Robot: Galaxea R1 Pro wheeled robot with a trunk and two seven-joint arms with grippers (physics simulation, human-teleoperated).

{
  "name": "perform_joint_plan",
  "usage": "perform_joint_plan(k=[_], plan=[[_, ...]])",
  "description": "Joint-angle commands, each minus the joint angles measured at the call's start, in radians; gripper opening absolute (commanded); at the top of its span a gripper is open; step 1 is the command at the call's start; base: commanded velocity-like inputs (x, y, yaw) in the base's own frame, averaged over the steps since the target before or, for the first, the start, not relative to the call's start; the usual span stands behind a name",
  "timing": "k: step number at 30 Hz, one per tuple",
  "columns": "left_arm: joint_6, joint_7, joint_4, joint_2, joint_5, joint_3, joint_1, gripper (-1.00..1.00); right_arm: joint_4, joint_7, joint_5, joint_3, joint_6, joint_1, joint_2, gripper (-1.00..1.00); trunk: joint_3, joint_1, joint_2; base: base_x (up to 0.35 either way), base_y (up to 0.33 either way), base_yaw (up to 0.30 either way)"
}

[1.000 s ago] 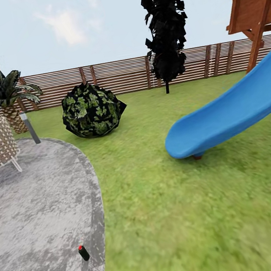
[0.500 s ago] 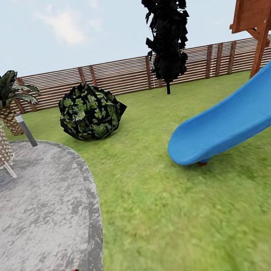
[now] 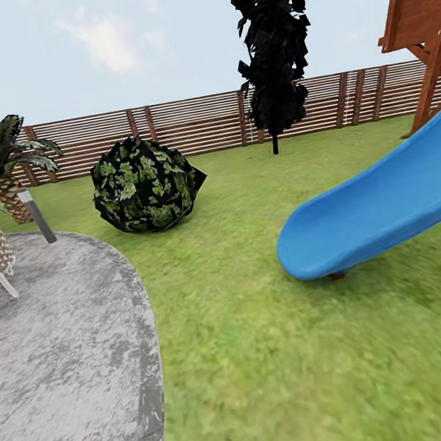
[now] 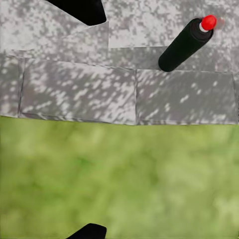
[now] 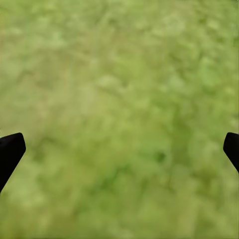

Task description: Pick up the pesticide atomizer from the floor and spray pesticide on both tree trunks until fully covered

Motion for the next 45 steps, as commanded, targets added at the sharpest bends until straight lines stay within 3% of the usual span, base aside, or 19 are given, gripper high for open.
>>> perform_joint_plan(k=[1, 31, 45], plan=[[-0.003, -0.001, 0.001, 0.000, 0.008, 0.000, -0.001, 1.00, 0.001, 0.000, 0.000, 0.000, -0.003, 0.000, 0.000, 1.00, -0.001, 0.000, 0.000, 0.038, 0.000, 0.000], [-0.003, 0.000, 0.001, -0.001, 0.009, 0.000, -0.001, 1.00, -0.001, 0.001, 0.000, 0.000, -0.003, 0.000, 0.000, 1.00, 0.013, 0.000, 0.000, 0.007, 0.000, 0.222], [-0.002, 0.000, 0.001, -0.002, 0.009, 0.000, -0.001, 1.00, -0.001, 0.002, 0.001, 0.001, -0.002, 0.000, 0.000, 1.00, 0.014, 0.000, 0.000, 0.306, -0.095, 0.025]])
